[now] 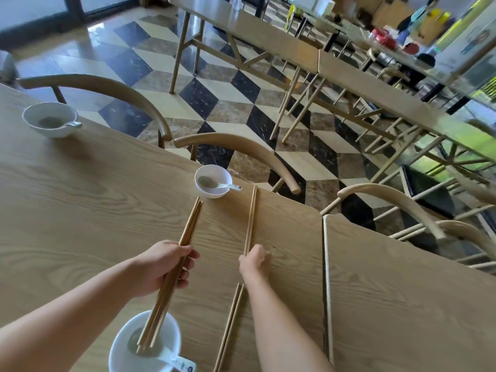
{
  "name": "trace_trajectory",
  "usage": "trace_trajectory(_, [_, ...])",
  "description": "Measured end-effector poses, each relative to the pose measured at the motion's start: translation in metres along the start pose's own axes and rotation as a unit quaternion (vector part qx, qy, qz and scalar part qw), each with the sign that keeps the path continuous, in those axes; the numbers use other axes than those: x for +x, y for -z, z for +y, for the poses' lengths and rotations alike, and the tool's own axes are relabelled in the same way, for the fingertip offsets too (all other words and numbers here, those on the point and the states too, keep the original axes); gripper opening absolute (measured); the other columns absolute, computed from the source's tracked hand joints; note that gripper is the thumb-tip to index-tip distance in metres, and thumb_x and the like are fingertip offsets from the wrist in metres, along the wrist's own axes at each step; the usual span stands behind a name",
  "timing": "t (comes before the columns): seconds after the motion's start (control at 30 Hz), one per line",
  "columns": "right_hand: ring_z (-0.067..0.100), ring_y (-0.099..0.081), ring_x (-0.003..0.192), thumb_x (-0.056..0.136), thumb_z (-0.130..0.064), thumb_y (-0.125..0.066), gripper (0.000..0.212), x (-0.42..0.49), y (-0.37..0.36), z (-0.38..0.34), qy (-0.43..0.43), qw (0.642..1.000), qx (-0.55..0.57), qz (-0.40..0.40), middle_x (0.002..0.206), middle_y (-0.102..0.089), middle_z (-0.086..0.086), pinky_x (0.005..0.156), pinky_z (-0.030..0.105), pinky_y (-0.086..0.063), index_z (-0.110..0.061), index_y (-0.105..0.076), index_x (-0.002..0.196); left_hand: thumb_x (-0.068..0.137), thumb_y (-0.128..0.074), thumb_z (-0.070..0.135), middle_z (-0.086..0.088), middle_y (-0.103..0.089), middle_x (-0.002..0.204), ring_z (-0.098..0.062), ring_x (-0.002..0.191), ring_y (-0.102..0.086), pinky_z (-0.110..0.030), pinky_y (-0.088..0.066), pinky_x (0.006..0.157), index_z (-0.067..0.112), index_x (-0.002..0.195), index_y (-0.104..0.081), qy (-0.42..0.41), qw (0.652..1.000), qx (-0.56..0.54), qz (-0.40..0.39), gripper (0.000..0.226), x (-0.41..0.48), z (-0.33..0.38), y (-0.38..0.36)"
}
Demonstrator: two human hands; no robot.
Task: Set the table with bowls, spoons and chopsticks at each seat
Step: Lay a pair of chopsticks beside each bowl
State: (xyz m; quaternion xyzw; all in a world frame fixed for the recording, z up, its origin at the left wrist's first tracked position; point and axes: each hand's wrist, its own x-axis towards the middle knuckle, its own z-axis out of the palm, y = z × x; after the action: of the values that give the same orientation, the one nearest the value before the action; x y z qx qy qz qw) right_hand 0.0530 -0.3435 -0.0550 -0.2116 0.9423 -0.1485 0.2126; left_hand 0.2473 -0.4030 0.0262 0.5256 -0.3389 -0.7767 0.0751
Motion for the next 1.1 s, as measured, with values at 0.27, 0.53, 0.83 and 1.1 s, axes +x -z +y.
trace_trajectory(0.27, [0.032,-0.062,0.100,0.094,-0.017,-0.053,0.016,0.001,0.002,0.001,-0.039,0.997,0.066,-0.008,0.109,-0.065,0.012,0.074,0.032,-0.045,-0.006,-0.061,0.101,0.106,-0.041,0.015,-0.007,-0.050,0.059,-0.020,0.045,-0.044,-0.029,-0.045,0.047,0.001,0.097,-0.061,-0.001,1.000,0.020,0.011,0.026,0.003,0.004,0.004])
trace_trajectory(0.53, [0.031,-0.066,0.086,0.094,-0.010,-0.052,0.020,0.001,0.001,-0.005,-0.058,0.992,0.110,0.018,0.095,-0.070,0.015,0.063,0.029,-0.041,-0.005,-0.063,0.078,0.106,-0.042,0.015,-0.008,-0.050,0.060,-0.020,0.045,-0.044,-0.030,-0.047,0.046,-0.001,0.098,-0.060,0.002,1.000,0.015,0.016,0.025,0.005,0.007,0.007])
trace_trajectory(0.83, [0.033,-0.066,0.097,0.096,-0.004,-0.045,0.023,-0.002,0.004,-0.015,-0.084,0.986,0.140,0.013,0.101,-0.071,0.016,0.076,0.036,-0.048,0.000,-0.068,0.093,0.105,-0.044,0.015,-0.009,-0.050,0.059,-0.022,0.046,-0.046,-0.031,-0.051,0.045,0.000,0.097,-0.060,0.009,1.000,0.020,0.013,0.023,0.013,0.005,0.012])
trace_trajectory(1.1, [0.032,-0.066,0.095,0.093,-0.001,-0.048,0.019,-0.001,0.011,-0.020,-0.074,0.991,0.111,-0.006,0.101,-0.070,0.017,0.075,0.035,-0.049,-0.001,-0.064,0.083,0.105,-0.045,0.016,-0.008,-0.051,0.058,-0.021,0.045,-0.047,-0.032,-0.052,0.047,0.000,0.094,-0.061,0.009,1.000,0.022,0.014,0.025,0.013,0.002,0.021])
